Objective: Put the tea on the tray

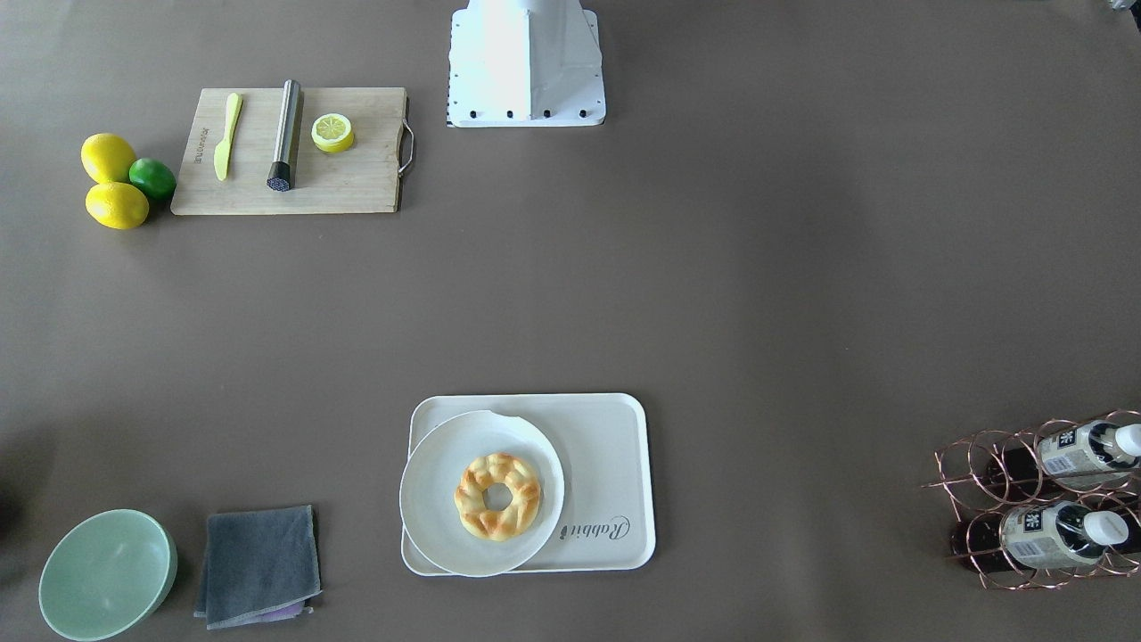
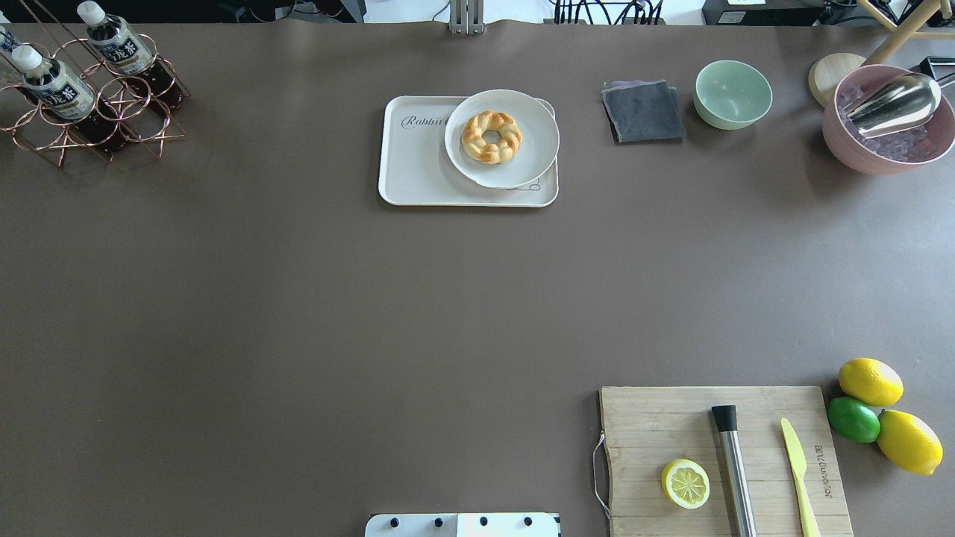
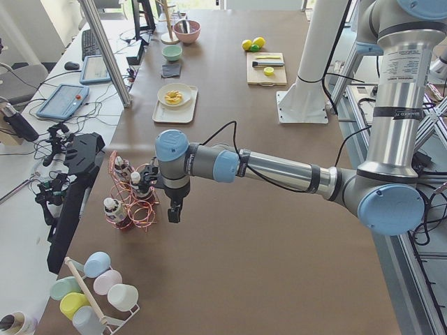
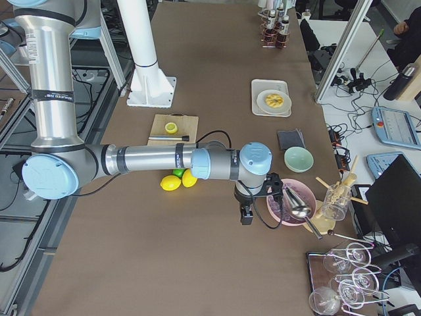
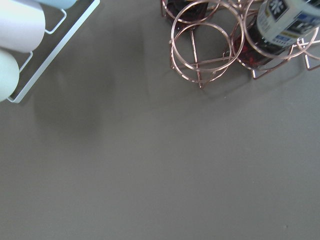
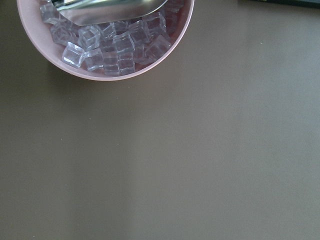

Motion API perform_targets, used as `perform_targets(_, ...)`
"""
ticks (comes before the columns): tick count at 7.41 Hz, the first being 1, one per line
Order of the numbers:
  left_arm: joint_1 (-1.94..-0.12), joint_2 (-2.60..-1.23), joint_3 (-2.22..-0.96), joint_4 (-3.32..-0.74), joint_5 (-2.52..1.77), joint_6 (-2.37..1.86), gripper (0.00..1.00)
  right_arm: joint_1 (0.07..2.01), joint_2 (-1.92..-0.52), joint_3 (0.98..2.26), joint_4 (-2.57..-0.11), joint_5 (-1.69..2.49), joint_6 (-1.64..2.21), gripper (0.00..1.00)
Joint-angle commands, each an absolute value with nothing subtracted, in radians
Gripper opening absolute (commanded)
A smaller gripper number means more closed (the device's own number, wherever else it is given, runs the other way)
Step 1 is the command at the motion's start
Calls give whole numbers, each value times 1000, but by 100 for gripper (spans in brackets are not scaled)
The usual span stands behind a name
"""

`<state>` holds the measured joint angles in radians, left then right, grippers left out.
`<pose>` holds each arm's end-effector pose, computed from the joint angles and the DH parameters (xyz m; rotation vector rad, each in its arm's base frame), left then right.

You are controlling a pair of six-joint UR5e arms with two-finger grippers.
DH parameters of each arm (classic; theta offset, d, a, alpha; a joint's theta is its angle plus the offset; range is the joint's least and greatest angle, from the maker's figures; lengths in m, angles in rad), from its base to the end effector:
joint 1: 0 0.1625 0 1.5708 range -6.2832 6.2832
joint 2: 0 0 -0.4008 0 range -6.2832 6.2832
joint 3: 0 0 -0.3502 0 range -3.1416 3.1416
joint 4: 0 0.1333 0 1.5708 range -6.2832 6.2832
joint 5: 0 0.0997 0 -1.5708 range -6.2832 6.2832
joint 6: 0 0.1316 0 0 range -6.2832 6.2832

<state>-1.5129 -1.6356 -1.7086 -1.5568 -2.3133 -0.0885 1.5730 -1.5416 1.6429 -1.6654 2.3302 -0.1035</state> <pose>-0.0162 -0.4869 0.5685 0.1252 0.7513 0.0409 0.0437 -0.4603 0.6225 0.0465 -0.7583 -0.0989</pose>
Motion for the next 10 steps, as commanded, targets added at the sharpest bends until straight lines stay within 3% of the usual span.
perform_targets(1, -1513, -1651, -1718, -1551, -2309, -97, 98, 1580, -1548, 1657, -1666, 2330, -103, 100)
perform_targets(3, -1522, -1647, -1729, -1555, -2310, -94, 98, 1578, -1546, 1658, -1666, 2330, -100, 100)
perform_targets(10, -1500, -1651, -1940, -1581, -2181, -103, 98, 1578, -1536, 1657, -1666, 2330, -87, 100)
